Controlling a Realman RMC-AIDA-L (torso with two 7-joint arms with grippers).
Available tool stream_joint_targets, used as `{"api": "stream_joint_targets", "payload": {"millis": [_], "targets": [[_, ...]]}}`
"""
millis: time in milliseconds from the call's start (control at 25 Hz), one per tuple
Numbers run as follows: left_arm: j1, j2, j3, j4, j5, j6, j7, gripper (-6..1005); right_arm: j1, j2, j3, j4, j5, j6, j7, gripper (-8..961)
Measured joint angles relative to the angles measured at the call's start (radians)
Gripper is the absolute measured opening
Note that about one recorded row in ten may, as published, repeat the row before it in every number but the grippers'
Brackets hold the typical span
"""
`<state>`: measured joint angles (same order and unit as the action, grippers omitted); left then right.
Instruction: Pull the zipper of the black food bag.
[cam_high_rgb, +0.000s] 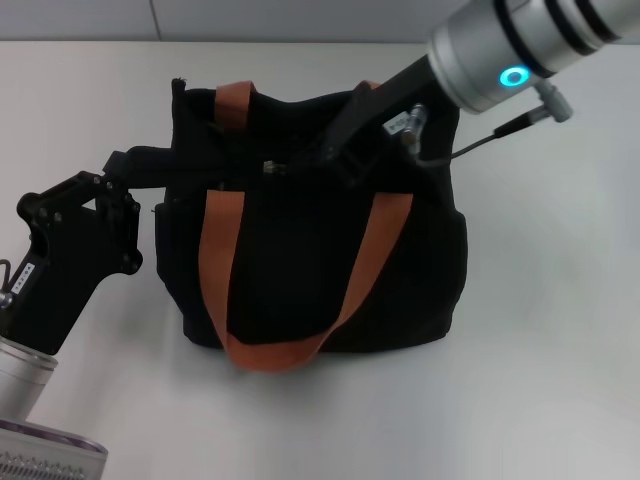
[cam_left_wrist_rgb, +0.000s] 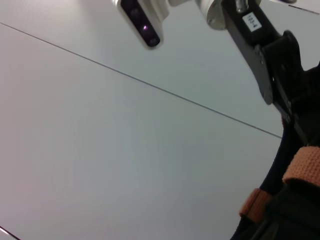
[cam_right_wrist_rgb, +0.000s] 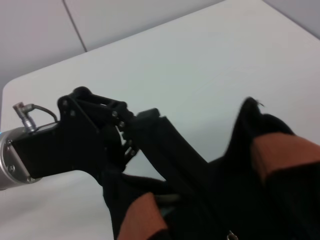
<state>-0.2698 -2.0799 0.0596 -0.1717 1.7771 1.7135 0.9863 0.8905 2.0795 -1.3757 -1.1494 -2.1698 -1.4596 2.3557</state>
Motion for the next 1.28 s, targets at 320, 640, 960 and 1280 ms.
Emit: {"api": "stream_joint_targets", "payload": {"millis": [320,640,960,1280], "targets": [[-0.003,0.000,0.000,0.000,0.002,-0.001,0.000,17,-0.059,0.000,0.088,-0.038,-0.034,-0.048,-0.003,1],[0.000,0.000,0.000,0.000,-0.002,-0.003,-0.002,17,-0.097,-0.001,0.145,-0.063,-0.094,-0.101,0.001,2],[-0.001,0.000,-0.002,0.000,-0.006,-0.010,-0.006,17,-0.172,-0.001,0.240,-0.142,-0.157,-0.184,0.015,0],[-0.006,0.000,-0.001,-0.009,-0.004,-0.009,-0.024,18,-0.255,0.001,0.338,-0.190,-0.098,-0.199,-0.030,39]]}}
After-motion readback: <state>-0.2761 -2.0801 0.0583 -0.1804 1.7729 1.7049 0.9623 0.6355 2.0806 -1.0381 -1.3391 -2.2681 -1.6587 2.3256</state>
